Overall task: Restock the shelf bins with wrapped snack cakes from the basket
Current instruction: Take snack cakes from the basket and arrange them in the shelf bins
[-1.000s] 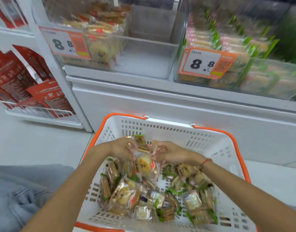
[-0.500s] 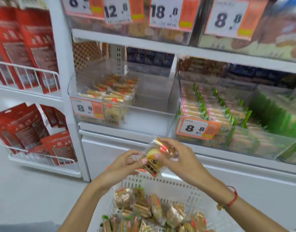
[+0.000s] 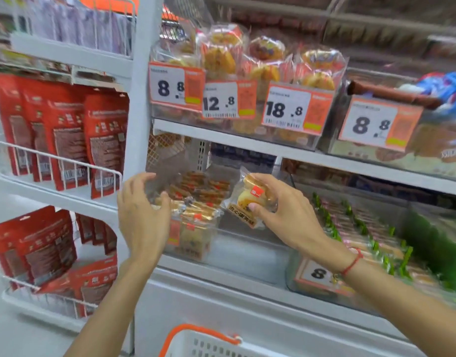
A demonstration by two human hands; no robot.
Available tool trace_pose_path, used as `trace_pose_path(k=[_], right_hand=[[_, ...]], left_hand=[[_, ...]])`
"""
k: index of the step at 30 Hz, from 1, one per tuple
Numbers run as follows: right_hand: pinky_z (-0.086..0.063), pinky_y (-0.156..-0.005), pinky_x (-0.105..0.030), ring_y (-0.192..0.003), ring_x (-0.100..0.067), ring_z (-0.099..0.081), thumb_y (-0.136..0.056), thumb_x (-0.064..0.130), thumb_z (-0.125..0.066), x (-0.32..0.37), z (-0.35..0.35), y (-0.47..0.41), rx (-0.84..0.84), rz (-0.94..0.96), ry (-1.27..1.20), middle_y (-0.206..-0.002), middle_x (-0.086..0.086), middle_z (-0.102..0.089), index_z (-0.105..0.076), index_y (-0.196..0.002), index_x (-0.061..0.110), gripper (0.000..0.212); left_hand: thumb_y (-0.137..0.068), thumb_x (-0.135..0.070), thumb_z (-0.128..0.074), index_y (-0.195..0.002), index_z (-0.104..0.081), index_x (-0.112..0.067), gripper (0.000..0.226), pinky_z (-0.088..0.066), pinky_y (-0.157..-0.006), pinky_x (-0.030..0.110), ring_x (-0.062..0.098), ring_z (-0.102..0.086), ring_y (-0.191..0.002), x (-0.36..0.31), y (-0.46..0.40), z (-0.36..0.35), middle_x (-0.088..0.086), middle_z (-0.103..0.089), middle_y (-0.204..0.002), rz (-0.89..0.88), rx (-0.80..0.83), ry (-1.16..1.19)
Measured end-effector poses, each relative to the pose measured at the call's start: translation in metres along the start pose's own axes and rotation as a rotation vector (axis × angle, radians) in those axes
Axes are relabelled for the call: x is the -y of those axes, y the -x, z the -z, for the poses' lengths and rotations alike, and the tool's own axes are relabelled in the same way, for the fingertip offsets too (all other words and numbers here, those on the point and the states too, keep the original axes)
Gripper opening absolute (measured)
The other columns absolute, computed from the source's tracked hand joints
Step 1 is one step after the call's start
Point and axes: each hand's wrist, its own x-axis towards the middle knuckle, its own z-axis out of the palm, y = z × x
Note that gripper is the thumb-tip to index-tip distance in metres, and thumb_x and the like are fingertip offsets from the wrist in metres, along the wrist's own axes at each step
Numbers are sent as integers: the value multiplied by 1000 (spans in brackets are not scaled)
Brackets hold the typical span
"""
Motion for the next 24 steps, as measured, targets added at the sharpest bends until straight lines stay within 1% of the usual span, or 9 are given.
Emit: trace_pose_path(k=[4,6,9,11,13,15,18,20,24], right_hand=[[-49,-76,-37,-104,-27,-61,-87,34,-63,-23,-21,-46,99,-137,148,-113,2,-64,-44,-131,33,48],[-45,-68,-33,-98,-33,-62,-86,27,-60,-34,-33,-69,138,-218,173,-102,-4,-64,-49,-123,23,38],[-51,-65,-37,-88,-33,-64,-86,18,-55,-55,-61,-102,181,-291,133,-108,-1,-62,-44,-123,21,39],[-53,-73,-41,-94,-34,-63,-87,20,-58,-68,-77,-115,198,-347,139,-116,-6,-62,-40,-129,20,46],[-51,-75,-39,-100,-35,-62,-87,20,-62,-78,-94,-123,228,-383,138,-121,-9,-60,-35,-137,14,57],[-50,-82,-42,-105,-36,-60,-86,19,-64,-86,-107,-127,246,-393,114,-123,-12,-59,-33,-139,9,62],[-51,-83,-43,-100,-35,-61,-84,19,-66,-97,-123,-130,222,-372,81,-110,-11,-62,-41,-123,14,46],[-50,-78,-40,-96,-34,-62,-86,21,-64,-103,-136,-130,207,-355,102,-100,-10,-63,-46,-114,16,33],[-47,-84,-41,-107,-34,-57,-90,27,-60,-110,-146,-132,92,-264,303,-113,-12,-62,-62,-109,18,21]], left_hand=[[-84,-15,-67,-132,-44,-8,54,-36,-102,44,31,-40,-124,31,-31,-13,13,-44,-137,-17,-47,-135],[-85,-17,-67,-136,-40,-7,59,-34,-104,45,31,-37,-126,39,-38,-20,14,-42,-138,19,-57,-135],[-86,-16,-66,-138,-40,-8,59,-31,-105,41,29,-35,-126,43,-39,-28,13,-43,-139,39,-99,-66],[-88,-16,-64,-136,-44,-8,53,-30,-106,40,28,-37,-128,39,-37,-32,11,-44,-141,-26,-160,-43],[-88,-18,-61,-130,-51,-10,44,-31,-105,37,26,-42,-124,35,-32,-38,9,-49,-136,-187,-162,-55],[-89,-23,-56,-120,-59,-15,33,-34,-99,29,21,-47,-117,30,-30,-46,2,-56,-127,-315,-25,-43],[-91,-37,-50,-115,-62,-30,28,-43,-83,34,14,-51,-113,21,-34,-46,-13,-60,-119,-190,266,-176],[-92,-43,-48,-119,-60,-36,30,-39,-78,32,17,-52,-115,20,-39,-45,-10,-61,-121,-99,428,-367],[-95,-46,-39,-125,-58,-41,35,-37,-80,32,25,-52,-116,11,-44,-41,3,-61,-125,-75,681,-570]])
